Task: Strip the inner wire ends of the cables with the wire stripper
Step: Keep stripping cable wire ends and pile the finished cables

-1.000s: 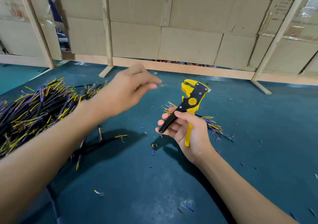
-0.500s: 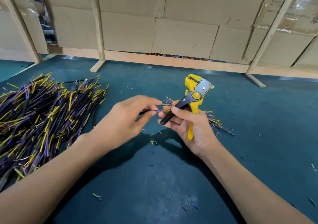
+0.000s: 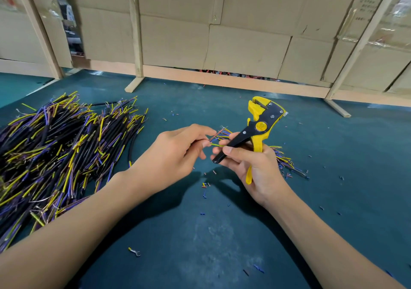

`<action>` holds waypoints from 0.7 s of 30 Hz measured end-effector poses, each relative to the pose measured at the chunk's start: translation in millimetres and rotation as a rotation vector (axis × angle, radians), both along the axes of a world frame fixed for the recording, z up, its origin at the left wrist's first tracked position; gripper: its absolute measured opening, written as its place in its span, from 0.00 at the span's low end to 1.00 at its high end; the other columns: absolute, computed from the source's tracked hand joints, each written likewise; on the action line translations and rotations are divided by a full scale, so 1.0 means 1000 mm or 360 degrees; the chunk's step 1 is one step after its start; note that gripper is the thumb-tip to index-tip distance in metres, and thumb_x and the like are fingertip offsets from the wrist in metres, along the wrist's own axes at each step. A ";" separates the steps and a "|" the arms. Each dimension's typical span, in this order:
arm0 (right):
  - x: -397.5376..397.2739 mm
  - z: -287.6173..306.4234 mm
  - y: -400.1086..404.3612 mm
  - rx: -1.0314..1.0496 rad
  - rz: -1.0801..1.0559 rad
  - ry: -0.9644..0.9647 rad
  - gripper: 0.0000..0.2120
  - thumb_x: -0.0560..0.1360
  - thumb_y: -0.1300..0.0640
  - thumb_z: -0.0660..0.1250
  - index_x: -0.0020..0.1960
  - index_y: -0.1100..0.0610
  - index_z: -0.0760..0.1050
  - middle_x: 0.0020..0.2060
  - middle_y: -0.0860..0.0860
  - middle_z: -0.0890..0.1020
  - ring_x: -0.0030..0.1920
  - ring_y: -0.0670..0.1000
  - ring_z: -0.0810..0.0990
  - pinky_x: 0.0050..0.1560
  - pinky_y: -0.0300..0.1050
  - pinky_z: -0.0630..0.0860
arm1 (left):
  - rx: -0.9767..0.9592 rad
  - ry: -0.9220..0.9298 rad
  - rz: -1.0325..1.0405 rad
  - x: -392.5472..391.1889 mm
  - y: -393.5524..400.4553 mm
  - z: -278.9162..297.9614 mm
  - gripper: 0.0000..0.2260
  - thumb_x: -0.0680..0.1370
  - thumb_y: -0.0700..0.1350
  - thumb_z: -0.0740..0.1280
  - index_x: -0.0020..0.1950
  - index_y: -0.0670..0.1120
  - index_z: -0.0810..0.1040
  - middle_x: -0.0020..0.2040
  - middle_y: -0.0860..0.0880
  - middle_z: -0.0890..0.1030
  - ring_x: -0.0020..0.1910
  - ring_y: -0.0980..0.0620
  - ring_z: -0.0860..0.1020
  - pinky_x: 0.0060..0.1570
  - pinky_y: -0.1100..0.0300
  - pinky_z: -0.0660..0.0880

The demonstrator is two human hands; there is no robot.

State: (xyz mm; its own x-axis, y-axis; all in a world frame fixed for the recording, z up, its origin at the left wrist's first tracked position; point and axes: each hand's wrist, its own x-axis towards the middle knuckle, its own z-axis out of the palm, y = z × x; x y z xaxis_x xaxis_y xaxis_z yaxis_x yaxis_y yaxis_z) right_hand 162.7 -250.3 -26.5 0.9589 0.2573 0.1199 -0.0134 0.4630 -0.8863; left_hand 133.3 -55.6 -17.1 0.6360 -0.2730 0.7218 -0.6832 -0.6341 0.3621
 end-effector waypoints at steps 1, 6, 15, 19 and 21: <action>0.000 0.000 0.000 0.0000 -0.0012 -0.0004 0.15 0.68 0.74 0.71 0.54 0.68 0.75 0.44 0.62 0.83 0.43 0.63 0.85 0.47 0.56 0.82 | -0.0062 0.0053 0.0001 0.000 -0.001 -0.001 0.11 0.80 0.34 0.67 0.62 0.42 0.78 0.44 0.55 0.84 0.39 0.64 0.81 0.40 0.75 0.71; -0.001 0.001 -0.001 -0.0001 -0.0115 -0.0008 0.10 0.72 0.77 0.67 0.50 0.66 0.77 0.42 0.62 0.82 0.44 0.64 0.83 0.50 0.60 0.82 | -0.0659 0.0832 -0.0060 0.000 -0.006 0.001 0.09 0.79 0.40 0.71 0.59 0.47 0.79 0.42 0.52 0.86 0.31 0.53 0.84 0.31 0.61 0.79; 0.004 0.004 -0.005 0.0116 -0.0341 0.0047 0.11 0.73 0.77 0.67 0.49 0.64 0.76 0.39 0.59 0.83 0.48 0.65 0.83 0.54 0.62 0.82 | -0.0951 0.2025 -0.0506 0.004 0.013 0.010 0.09 0.81 0.40 0.66 0.57 0.41 0.84 0.47 0.39 0.84 0.38 0.42 0.84 0.33 0.55 0.80; 0.008 0.008 -0.010 0.0201 -0.0440 0.0045 0.11 0.74 0.76 0.68 0.50 0.63 0.76 0.39 0.58 0.83 0.47 0.64 0.83 0.52 0.60 0.83 | -0.0906 0.2229 -0.0794 0.004 0.026 0.015 0.13 0.79 0.42 0.66 0.62 0.41 0.82 0.48 0.41 0.84 0.39 0.46 0.84 0.36 0.57 0.80; 0.010 0.011 -0.014 0.0215 -0.0484 0.0023 0.10 0.74 0.76 0.68 0.49 0.63 0.75 0.39 0.58 0.83 0.46 0.63 0.84 0.49 0.58 0.83 | -0.0853 0.2287 -0.0917 0.003 0.030 0.016 0.14 0.79 0.42 0.67 0.64 0.40 0.81 0.46 0.45 0.84 0.38 0.50 0.83 0.38 0.58 0.80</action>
